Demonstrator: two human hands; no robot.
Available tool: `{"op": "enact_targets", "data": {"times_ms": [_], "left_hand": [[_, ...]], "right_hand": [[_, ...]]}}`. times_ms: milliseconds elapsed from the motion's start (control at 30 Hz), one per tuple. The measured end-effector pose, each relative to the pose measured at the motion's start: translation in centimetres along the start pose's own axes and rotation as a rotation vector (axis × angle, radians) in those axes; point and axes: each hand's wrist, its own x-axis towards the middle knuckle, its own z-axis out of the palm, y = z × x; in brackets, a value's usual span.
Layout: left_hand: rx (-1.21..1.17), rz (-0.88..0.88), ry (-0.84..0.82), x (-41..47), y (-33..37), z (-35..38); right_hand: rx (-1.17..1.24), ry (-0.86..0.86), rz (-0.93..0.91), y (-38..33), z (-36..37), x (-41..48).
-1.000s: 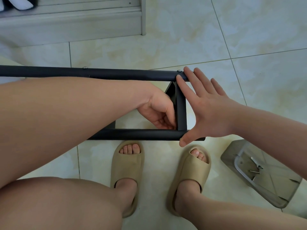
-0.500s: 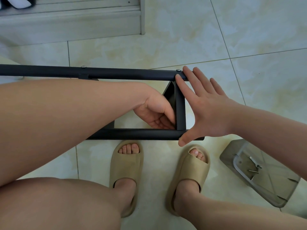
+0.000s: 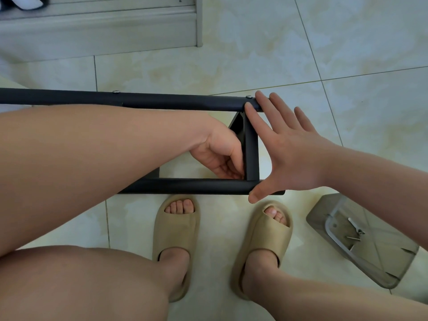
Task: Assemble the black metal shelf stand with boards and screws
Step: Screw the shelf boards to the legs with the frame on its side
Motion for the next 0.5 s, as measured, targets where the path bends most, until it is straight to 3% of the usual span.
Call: {"op": "enact_targets", "data": {"times_ms": [500], "left_hand": [[0.06, -0.071, 0.023, 0.11, 0.37, -0.15]], "right_hand": [[0.004, 0.009, -0.012, 0.17, 0.13, 0.13]]}}
